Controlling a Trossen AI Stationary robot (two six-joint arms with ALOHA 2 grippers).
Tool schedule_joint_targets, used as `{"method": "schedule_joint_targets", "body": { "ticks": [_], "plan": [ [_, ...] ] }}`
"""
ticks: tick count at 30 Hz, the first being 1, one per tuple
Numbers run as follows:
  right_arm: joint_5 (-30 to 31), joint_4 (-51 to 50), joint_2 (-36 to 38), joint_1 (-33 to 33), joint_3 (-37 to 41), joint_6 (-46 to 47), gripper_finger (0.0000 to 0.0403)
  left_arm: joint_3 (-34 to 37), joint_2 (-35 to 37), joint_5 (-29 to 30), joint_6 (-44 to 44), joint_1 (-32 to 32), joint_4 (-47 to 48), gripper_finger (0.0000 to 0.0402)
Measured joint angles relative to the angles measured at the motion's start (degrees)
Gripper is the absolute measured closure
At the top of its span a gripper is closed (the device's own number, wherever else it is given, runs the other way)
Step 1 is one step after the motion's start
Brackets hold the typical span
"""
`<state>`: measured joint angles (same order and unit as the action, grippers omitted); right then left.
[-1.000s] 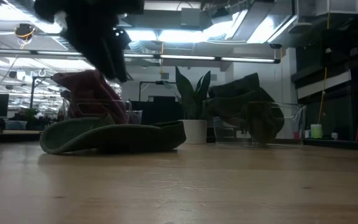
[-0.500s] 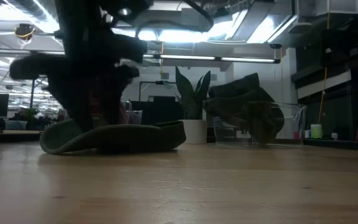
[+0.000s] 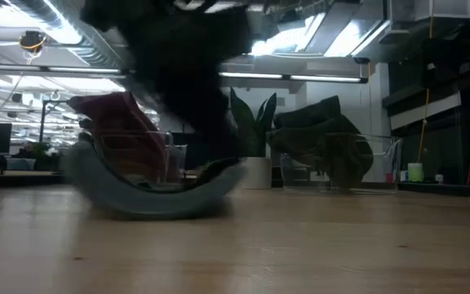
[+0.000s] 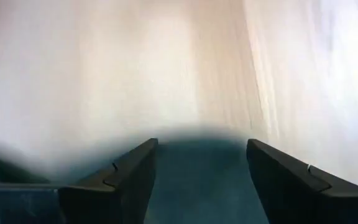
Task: Pick & Place hat
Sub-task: Put the gray cap into the right bin
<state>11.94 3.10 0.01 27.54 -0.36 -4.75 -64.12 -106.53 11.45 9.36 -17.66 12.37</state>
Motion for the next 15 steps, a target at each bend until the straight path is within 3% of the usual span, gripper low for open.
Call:
{"method": "schedule_joint_targets", "body": {
  "ticks": [4, 8, 11, 15],
  "plan": [
    [0.0, -0.01, 0.0, 0.01, 0.0, 0.0, 0.015, -0.58, 0.07, 11.47, 3.74, 2.73, -13.49, 0.016],
    [0.0, -0.03, 0.0, 0.01, 0.0, 0.0, 0.015, -6.32, 0.15, 21.9, 1.07, 6.56, -13.63, 0.016],
    [0.0, -0.03, 0.0, 0.01, 0.0, 0.0, 0.015, -13.19, 0.12, 20.43, -6.42, 8.77, -1.81, 0.016],
    [0.0, -0.01, 0.0, 0.01, 0.0, 0.0, 0.015, -21.38, 0.19, 12.26, -15.94, 9.75, 19.2, 0.016]
  ]
}}
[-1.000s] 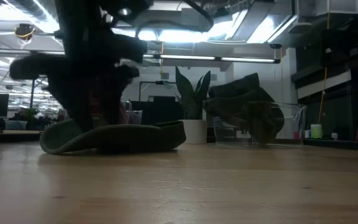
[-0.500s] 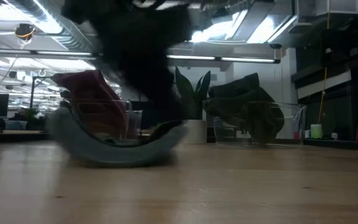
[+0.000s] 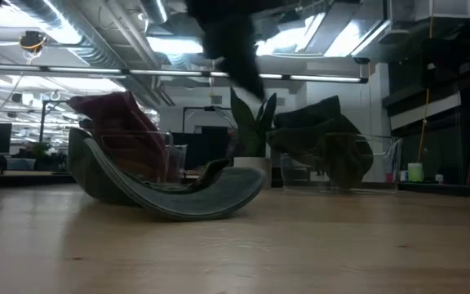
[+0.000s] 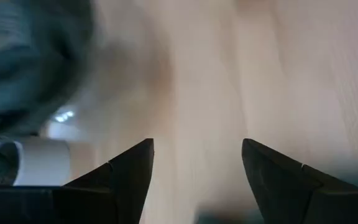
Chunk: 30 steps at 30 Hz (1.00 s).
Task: Pick & Place hat
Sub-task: Put the gray cap into the right bin
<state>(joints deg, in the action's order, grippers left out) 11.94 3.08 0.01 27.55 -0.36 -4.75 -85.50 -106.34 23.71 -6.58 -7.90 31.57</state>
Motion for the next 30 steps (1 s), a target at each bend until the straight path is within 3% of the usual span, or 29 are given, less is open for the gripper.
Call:
{"method": "schedule_joint_targets", "body": {
  "ticks": [3, 8, 15, 22, 30],
  "plan": [
    [0.0, 0.0, 0.0, 0.0, 0.0, 0.0, 0.015, -1.83, 0.0, -3.55, -8.47, -0.12, 11.98, 0.016],
    [0.0, 0.0, 0.0, -0.02, 0.0, 0.0, 0.015, -1.46, -0.02, -4.51, -22.66, -0.61, 21.97, 0.016],
    [0.0, 0.01, 0.0, -0.02, 0.0, 0.0, 0.015, 3.21, -0.04, -10.91, -36.89, 0.03, 22.21, 0.016],
    [-0.02, -0.01, 0.0, -0.02, 0.0, 0.0, 0.015, 9.14, -0.04, -15.26, -40.41, 0.55, 21.46, 0.016],
    [0.0, -0.01, 0.0, 0.0, 0.0, 0.0, 0.015, 15.86, -0.04, -18.32, -44.23, 0.53, 13.98, 0.016]
  ]
}}
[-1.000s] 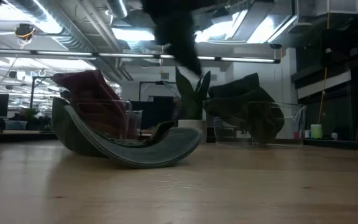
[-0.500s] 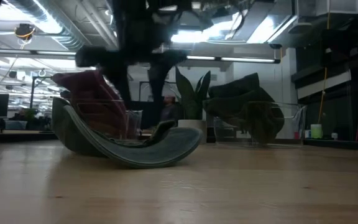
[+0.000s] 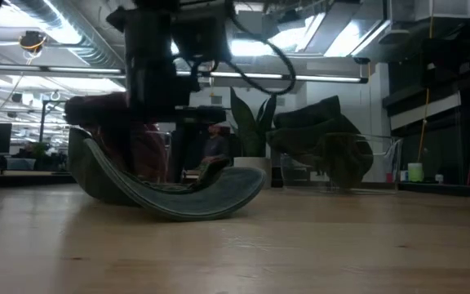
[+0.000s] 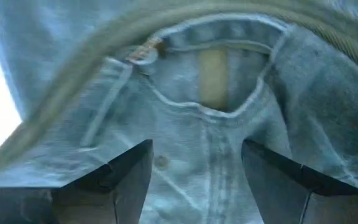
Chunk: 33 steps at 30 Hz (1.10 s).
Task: Pick & Place hat
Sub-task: Put the gray cap into the right bin
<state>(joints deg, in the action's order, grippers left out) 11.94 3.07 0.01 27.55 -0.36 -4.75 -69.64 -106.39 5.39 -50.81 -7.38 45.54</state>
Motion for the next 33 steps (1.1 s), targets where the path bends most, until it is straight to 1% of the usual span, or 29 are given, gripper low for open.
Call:
{"method": "schedule_joint_targets", "body": {
  "ticks": [10, 13, 16, 20, 26, 33],
  "plan": [
    [-0.02, 0.02, 0.0, 0.0, 0.0, 0.0, 0.015, 5.77, 0.44, -1.09, -0.47, -0.11, -5.85, 0.016],
    [0.0, 0.01, 0.0, -0.01, 0.0, 0.0, 0.015, 6.58, 0.46, -1.77, 0.66, -0.35, -8.28, 0.016],
    [-0.01, 0.02, 0.0, -0.02, 0.0, 0.0, 0.015, 7.44, 0.39, -3.52, 2.59, -0.57, -11.4, 0.017],
    [0.0, 0.0, 0.0, 0.0, 0.0, 0.0, 0.015, 8.22, 0.34, -3.56, 7.37, -1.32, -13.52, 0.0203],
    [0.0, 0.01, 0.0, 0.0, 0.0, 0.0, 0.015, 8.34, 0.2, -3.98, 12.99, -2.41, -14.54, 0.0268],
    [-0.01, 0.02, 0.0, 0.0, 0.0, 0.0, 0.015, 8.36, 0.11, -6.59, 19.6, -3.37, -15.93, 0.0332]
  ]
}}
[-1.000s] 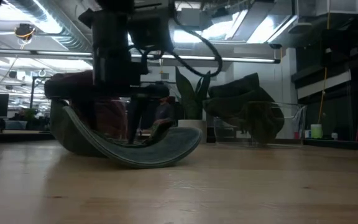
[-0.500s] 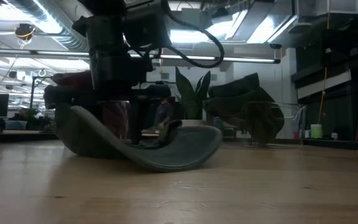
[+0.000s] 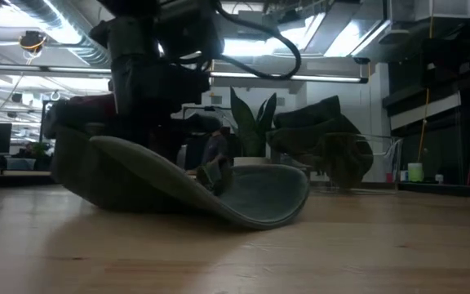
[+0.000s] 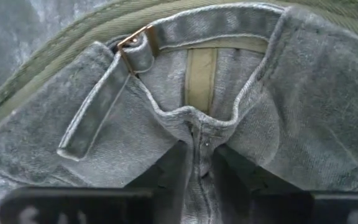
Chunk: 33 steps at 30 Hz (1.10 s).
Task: Pick & Place hat
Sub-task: Put the gray cap into the right bin
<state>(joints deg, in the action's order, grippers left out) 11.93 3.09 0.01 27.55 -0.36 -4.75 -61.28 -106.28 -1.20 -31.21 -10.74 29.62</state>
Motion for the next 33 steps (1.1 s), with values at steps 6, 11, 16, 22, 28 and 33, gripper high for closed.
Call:
{"method": "schedule_joint_targets", "body": {
  "ticks": [6, 11, 16, 22, 28, 33],
  "plan": [
    [0.01, 0.0, 0.0, 0.0, 0.0, 0.0, 0.015, 0.05, -0.04, -0.43, 9.75, -0.17, -2.42, 0.0377],
    [0.01, 0.0, 0.0, -0.01, 0.0, 0.0, 0.015, 0.09, -0.11, -0.22, 16.33, -0.2, -4.87, 0.0394],
    [0.01, 0.0, 0.0, 0.0, 0.0, 0.0, 0.015, -0.31, 0.56, 2.97, 19.02, -0.23, -5.42, 0.0396],
    [0.01, 0.01, 0.0, 0.0, 0.0, 0.0, 0.015, -1.08, 5.07, 7.37, 19.55, 0.17, -5.77, 0.0397],
    [0.01, -0.01, 0.0, 0.0, -0.02, 0.0, 0.015, -1.05, 10.11, 11.08, 20.17, 0.33, -5.89, 0.0398],
    [0.01, 0.0, 0.0, 0.0, 0.0, 0.0, 0.015, -1.05, 14.48, 14.32, 20.16, 0.33, -6.47, 0.0398]
  ]
}}
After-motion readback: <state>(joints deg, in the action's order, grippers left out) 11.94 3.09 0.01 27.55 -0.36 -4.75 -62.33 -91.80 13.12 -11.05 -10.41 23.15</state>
